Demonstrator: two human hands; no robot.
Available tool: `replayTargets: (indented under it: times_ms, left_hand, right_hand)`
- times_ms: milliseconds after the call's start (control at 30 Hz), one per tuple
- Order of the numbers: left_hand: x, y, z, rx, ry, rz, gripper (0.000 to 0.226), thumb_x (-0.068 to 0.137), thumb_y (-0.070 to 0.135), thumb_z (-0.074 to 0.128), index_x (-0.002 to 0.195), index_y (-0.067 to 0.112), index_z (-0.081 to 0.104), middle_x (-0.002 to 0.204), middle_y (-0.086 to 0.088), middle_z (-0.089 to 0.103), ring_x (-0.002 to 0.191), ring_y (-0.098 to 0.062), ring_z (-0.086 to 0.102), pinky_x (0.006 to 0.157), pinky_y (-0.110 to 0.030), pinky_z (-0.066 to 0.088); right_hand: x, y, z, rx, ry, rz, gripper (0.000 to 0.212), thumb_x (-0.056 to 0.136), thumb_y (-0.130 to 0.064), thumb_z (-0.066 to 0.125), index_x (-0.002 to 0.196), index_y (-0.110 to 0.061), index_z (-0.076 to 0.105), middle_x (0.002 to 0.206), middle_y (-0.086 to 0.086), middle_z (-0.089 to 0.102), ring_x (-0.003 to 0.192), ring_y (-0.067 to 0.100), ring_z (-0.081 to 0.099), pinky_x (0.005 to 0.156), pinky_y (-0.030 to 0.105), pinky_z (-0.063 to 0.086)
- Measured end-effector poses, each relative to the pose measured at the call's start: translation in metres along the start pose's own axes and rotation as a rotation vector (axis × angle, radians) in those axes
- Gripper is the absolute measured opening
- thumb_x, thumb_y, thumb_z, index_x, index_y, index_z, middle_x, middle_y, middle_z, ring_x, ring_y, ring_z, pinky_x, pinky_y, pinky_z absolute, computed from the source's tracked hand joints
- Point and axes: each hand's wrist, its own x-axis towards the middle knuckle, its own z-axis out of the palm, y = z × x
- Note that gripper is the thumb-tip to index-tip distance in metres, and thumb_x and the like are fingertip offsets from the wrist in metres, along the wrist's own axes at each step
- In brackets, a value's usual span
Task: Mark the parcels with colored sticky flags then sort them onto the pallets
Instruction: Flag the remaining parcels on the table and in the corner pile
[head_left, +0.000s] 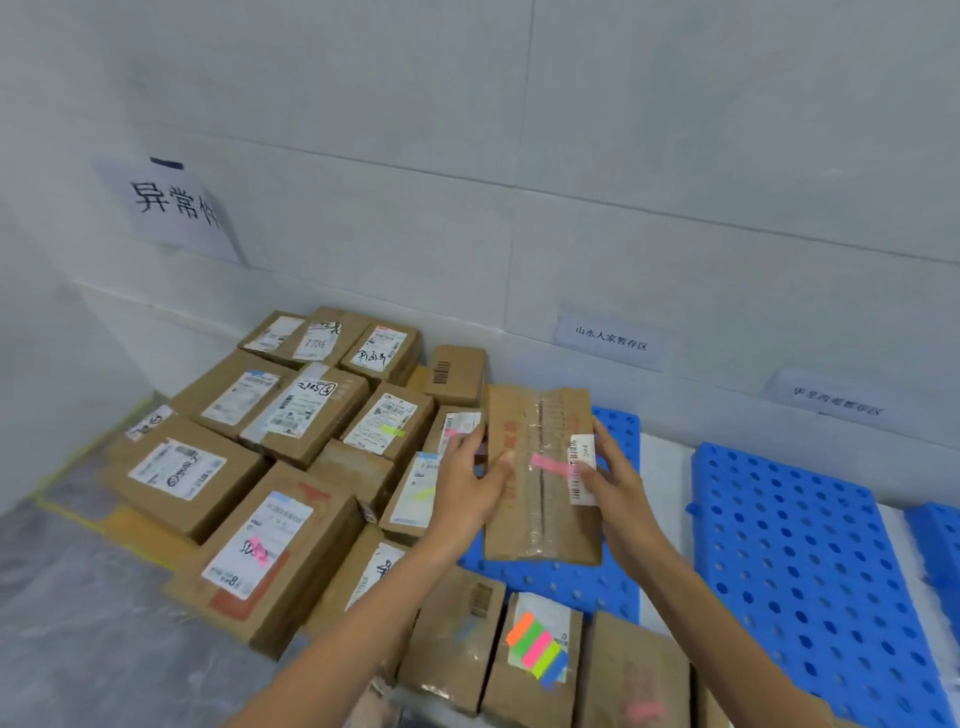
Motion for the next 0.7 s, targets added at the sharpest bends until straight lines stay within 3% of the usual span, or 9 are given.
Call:
replayTargets:
  times_ms: [67,133,200,300,400,467,567,700]
  left_hand:
    - [0.019,-0.008,-0.026,-0.019,0.033,0.012,0.019,0.091,0.037,0.058,0.109,0.043,0.057,0.103,0.011,0.058,0.096,0.003,0.057,0.082,-0.017,0.05]
    - [0.04,-0.019,-0.05,-0.01,0.043,0.007,0.019,0.09,0.044,0.057,0.107,0.038,0.062,0.103,0.007,0.065,0.096,-0.004,0.062,0.079,-0.025,0.052]
    - [0.065,-0.027,-0.073,-0.005,0.054,-0.032,0.014,0.091,0.039,0.056,0.105,0.036,0.061,0.102,0.007,0.066,0.094,-0.008,0.064,0.074,-0.021,0.051]
    - [0.111,-0.034,-0.109,-0.031,0.037,-0.105,0.029,0.094,0.033,0.054,0.123,0.031,0.054,0.107,0.011,0.062,0.09,0.0,0.059,0.067,-0.009,0.044]
    - [0.163,-0.043,-0.136,-0.027,-0.063,-0.2,0.041,0.096,0.032,0.049,0.136,0.02,0.047,0.122,0.004,0.058,0.094,-0.001,0.053,0.065,-0.008,0.042]
    - [0.193,-0.051,-0.145,-0.001,-0.169,-0.218,0.041,0.098,0.03,0.047,0.137,0.02,0.044,0.125,0.004,0.055,0.093,0.0,0.053,0.067,-0.008,0.045]
    - [0.235,-0.063,-0.148,0.02,-0.282,-0.241,0.043,0.098,0.031,0.046,0.14,0.023,0.039,0.131,0.008,0.05,0.104,-0.009,0.055,0.09,-0.026,0.049]
    - [0.284,-0.085,-0.14,0.009,-0.432,-0.292,0.04,0.099,0.021,0.043,0.139,0.025,0.04,0.132,0.007,0.052,0.107,-0.011,0.053,0.094,-0.03,0.046]
  right_hand:
    - [0.017,-0.008,0.026,0.026,-0.13,0.019,0.06,0.093,-0.015,0.055,0.141,-0.042,0.033,0.132,-0.012,0.055,0.117,0.013,0.057,0.097,0.039,0.048]
    - [0.033,-0.012,0.051,0.004,-0.213,0.035,0.065,0.092,-0.019,0.057,0.142,-0.048,0.026,0.133,-0.015,0.054,0.117,0.012,0.057,0.096,0.039,0.048]
    - [0.053,-0.014,0.074,-0.012,-0.233,0.083,0.065,0.093,-0.019,0.056,0.141,-0.05,0.025,0.127,-0.019,0.057,0.111,0.01,0.061,0.091,0.036,0.051]
    - [0.094,-0.015,0.109,0.09,-0.123,0.18,0.056,0.093,-0.02,0.057,0.139,-0.043,0.036,0.13,-0.013,0.055,0.107,0.01,0.061,0.083,0.035,0.055]
    - [0.147,-0.014,0.144,0.278,0.081,0.285,0.046,0.091,-0.02,0.06,0.135,-0.029,0.048,0.115,-0.001,0.065,0.096,0.017,0.066,0.072,0.035,0.056]
    - [0.186,-0.011,0.162,0.279,0.154,0.3,0.043,0.092,-0.02,0.059,0.134,-0.024,0.049,0.112,0.002,0.066,0.089,0.016,0.066,0.064,0.03,0.055]
    - [0.24,-0.006,0.182,0.126,0.205,0.291,0.039,0.095,-0.018,0.052,0.133,-0.023,0.048,0.121,0.004,0.061,0.089,0.015,0.063,0.068,0.029,0.053]
    - [0.28,0.006,0.192,-0.223,0.222,0.262,0.044,0.097,-0.016,0.047,0.14,-0.018,0.038,0.128,0.001,0.053,0.101,0.013,0.051,0.082,0.026,0.043]
